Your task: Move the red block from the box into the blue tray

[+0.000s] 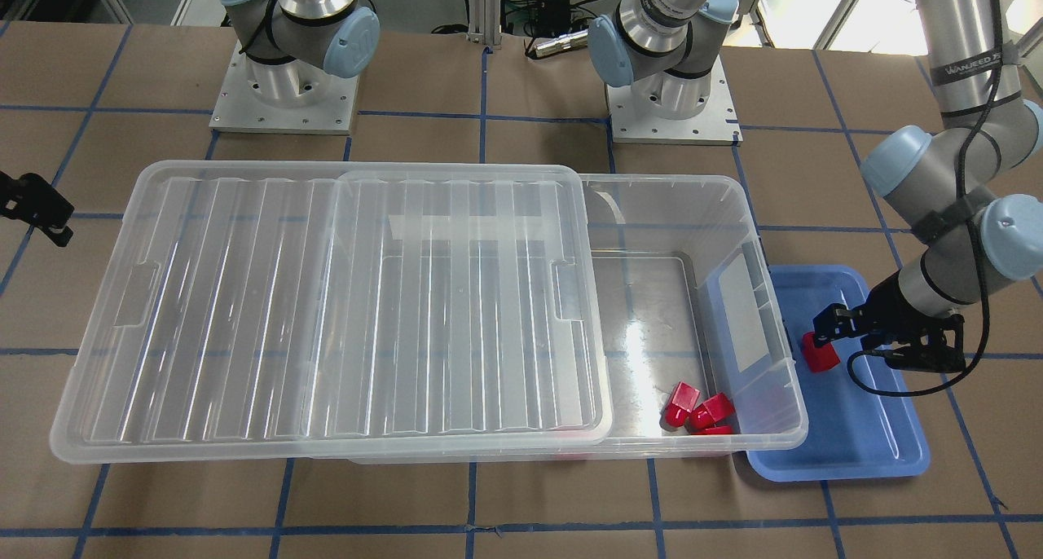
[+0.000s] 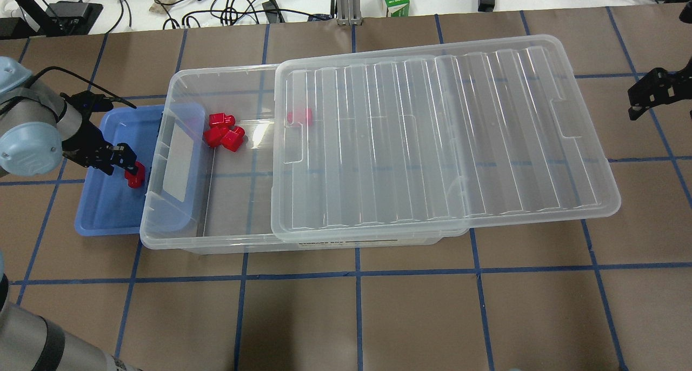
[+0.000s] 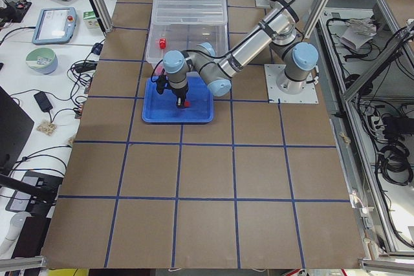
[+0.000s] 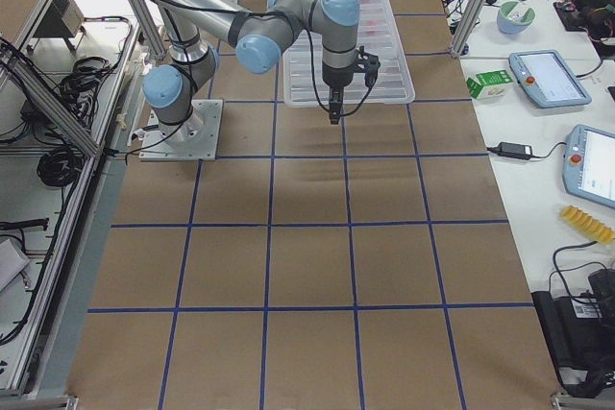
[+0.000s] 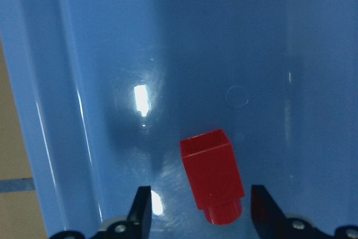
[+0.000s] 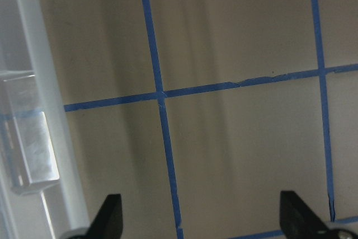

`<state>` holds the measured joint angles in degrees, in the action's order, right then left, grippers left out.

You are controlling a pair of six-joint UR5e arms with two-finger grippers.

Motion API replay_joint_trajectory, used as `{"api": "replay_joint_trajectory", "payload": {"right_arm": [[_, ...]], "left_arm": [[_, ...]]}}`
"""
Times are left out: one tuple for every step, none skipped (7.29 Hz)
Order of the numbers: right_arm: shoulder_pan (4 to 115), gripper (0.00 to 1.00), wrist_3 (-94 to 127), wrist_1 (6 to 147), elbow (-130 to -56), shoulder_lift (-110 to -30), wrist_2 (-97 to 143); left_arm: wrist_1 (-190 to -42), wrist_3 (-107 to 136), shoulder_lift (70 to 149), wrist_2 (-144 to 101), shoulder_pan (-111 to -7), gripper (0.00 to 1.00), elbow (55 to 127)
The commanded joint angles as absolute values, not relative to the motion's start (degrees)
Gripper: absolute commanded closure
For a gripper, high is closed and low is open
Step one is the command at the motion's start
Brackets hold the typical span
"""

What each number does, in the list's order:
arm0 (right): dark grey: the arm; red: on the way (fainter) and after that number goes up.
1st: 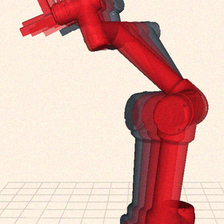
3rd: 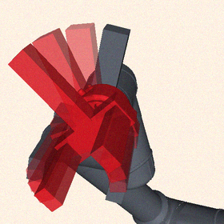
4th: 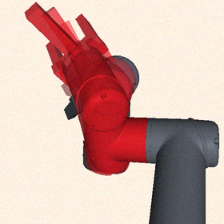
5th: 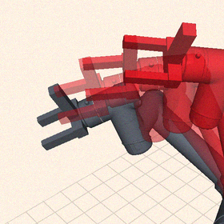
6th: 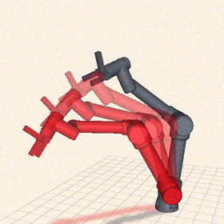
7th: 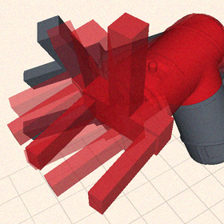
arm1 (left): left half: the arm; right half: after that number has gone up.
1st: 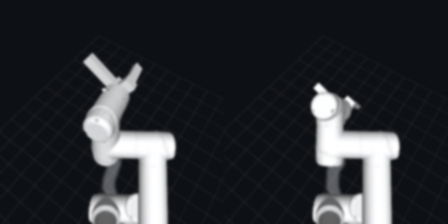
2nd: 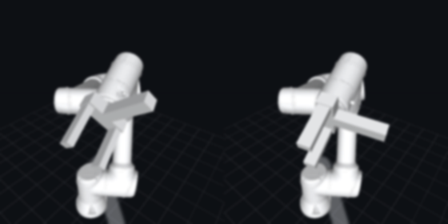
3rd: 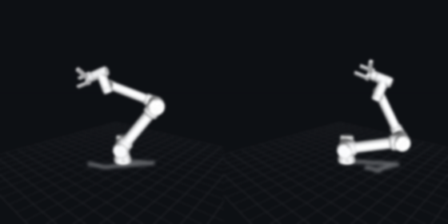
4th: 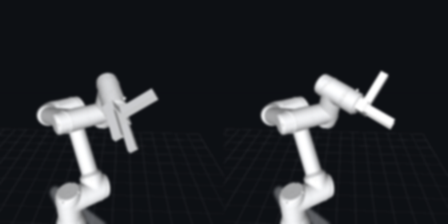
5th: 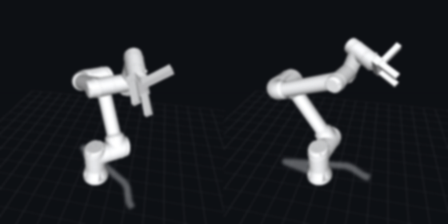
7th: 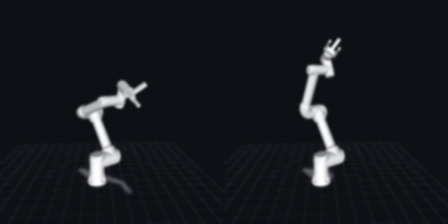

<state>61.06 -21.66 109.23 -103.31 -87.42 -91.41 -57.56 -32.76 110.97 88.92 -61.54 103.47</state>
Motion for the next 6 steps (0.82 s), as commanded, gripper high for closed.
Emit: {"api": "replay_joint_trajectory", "payload": {"right_arm": [[61.87, 0.0, -21.1, 112.24, -105.47, -85.43, -90.88], [63.09, 0.0, -20.83, 112.15, -105.47, -84.47, -88.79], [64.67, 0.0, -19.7, 112.24, -105.64, -84.2, -88.94], [66.25, 0.0, -17.51, 112.24, -105.64, -84.2, -88.68], [69.05, 0.0, -15.58, 112.15, -105.64, -84.2, -88.77], [72.39, 0.0, -13.21, 112.15, -105.56, -84.2, -88.77]], "left_arm": [[-71.44, -29.91, 104.02, 89.29, -65.28, 0.0, 97.42], [-80.16, -26.84, 99.8, 89.12, -67.56, 0.0, 92.6], [-85.81, -24.28, 96.19, 89.64, -71.33, 0.0, 88.46], [-87.35, -18.43, 93.72, 89.56, -75.8, 0.0, 87.9], [-87.19, -13.15, 92.73, 89.3, -81.07, 0.0, 87.98], [-87.01, -12.05, 91.68, 88.86, -85.56, 0.0, 87.89]]}}
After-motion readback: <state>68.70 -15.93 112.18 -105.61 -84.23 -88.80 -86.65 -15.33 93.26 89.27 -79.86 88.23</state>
